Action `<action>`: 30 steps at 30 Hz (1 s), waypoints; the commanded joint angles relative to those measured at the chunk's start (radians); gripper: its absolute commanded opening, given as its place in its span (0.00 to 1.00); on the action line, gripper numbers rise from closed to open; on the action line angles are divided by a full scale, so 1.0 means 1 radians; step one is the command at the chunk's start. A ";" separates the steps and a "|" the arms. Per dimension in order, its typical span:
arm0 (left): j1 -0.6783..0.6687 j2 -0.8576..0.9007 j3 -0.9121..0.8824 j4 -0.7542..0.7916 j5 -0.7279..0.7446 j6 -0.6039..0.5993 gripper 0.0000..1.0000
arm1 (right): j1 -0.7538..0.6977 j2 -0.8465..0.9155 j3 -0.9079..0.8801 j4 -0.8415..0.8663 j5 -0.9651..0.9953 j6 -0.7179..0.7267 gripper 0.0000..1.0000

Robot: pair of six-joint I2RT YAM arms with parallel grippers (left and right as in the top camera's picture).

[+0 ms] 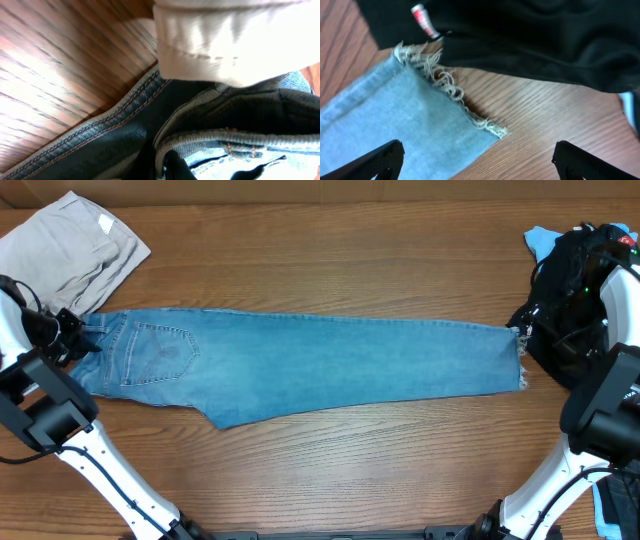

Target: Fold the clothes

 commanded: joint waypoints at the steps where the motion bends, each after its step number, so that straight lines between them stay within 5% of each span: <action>1: 0.042 0.056 -0.013 0.040 -0.174 -0.049 0.04 | 0.000 0.000 -0.026 0.018 -0.090 -0.088 1.00; 15: 0.043 0.056 -0.013 0.015 -0.166 -0.039 0.05 | 0.007 0.000 -0.160 0.189 -0.200 -0.159 1.00; 17: 0.043 0.056 -0.013 0.009 -0.140 -0.013 0.29 | 0.007 0.000 -0.167 0.195 -0.200 -0.161 1.00; 20: 0.042 0.056 -0.013 -0.004 -0.074 0.044 0.88 | 0.007 0.000 -0.193 0.224 -0.198 -0.174 1.00; 21: 0.041 0.056 -0.013 -0.009 -0.058 0.058 0.96 | 0.007 0.000 -0.205 0.240 -0.198 -0.180 1.00; 30: 0.024 0.018 -0.011 -0.022 -0.042 0.078 1.00 | 0.007 0.002 -0.246 0.306 -0.239 -0.180 1.00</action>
